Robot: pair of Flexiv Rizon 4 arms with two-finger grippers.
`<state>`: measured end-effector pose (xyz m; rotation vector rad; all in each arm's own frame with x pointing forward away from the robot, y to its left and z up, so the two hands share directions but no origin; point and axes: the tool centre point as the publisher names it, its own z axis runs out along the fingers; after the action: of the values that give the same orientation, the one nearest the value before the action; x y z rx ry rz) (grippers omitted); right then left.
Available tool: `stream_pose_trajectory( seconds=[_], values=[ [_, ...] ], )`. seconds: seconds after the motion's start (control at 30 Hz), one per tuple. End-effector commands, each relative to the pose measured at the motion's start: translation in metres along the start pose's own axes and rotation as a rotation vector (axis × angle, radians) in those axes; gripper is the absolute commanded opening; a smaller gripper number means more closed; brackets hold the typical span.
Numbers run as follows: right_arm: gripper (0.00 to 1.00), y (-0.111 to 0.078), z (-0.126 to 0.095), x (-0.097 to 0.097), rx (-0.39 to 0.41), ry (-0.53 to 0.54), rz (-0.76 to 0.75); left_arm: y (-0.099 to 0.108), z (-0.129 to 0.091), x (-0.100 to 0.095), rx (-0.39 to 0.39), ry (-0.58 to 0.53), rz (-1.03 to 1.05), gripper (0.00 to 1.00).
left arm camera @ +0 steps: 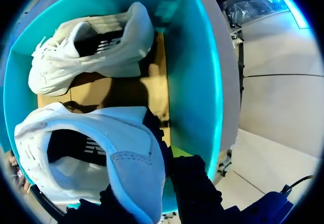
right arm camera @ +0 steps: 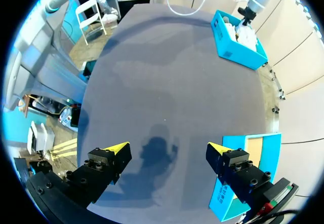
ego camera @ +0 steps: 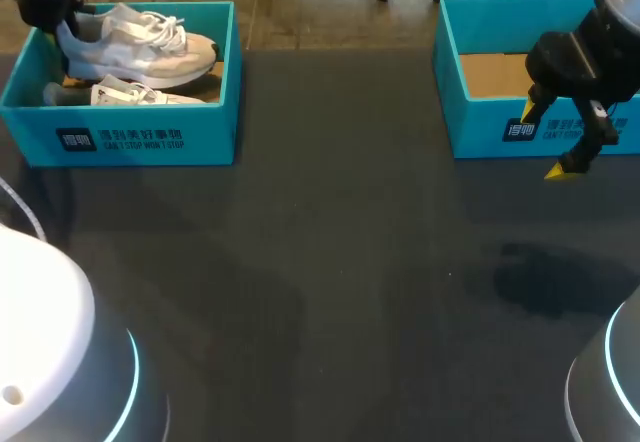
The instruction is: Take the shoe out of the shoebox, open the shoe tongue, remove and reinsert the insole, then place the shoe into the shoebox
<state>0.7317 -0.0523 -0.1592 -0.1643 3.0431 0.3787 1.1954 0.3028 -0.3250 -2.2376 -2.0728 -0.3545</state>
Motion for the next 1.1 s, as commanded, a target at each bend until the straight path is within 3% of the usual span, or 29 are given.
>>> stream_pose_trajectory(
  seconds=[0.03,0.57,0.93,0.97,1.03,1.07,1.1],
  values=[
    [1.0,0.001,0.001,-0.001,0.002,0.002,0.0,0.003,0.014,-0.004,0.002,0.013,0.007,0.0],
    [1.0,0.001,0.001,-0.001,0.002,0.002,0.0,-0.006,0.047,-0.013,0.034,0.053,-0.03,0.0],
    [1.0,0.001,0.001,-0.001,0.002,0.002,0.0,-0.005,0.048,-0.019,0.057,0.049,-0.093,0.03],
    [1.0,0.001,0.001,-0.001,0.002,0.002,0.0,-0.007,0.046,-0.018,0.06,0.046,-0.092,0.36],
    [1.0,0.001,0.001,-0.001,0.002,0.002,0.0,-0.011,0.043,-0.017,0.06,0.042,-0.095,0.58],
    [1.0,0.001,0.001,-0.001,0.002,0.002,0.0,-0.013,0.042,-0.017,0.061,0.04,-0.094,0.82],
    [1.0,0.001,0.001,-0.001,0.002,0.002,0.0,-0.014,0.042,-0.017,0.061,0.036,-0.093,0.96]
  ],
)
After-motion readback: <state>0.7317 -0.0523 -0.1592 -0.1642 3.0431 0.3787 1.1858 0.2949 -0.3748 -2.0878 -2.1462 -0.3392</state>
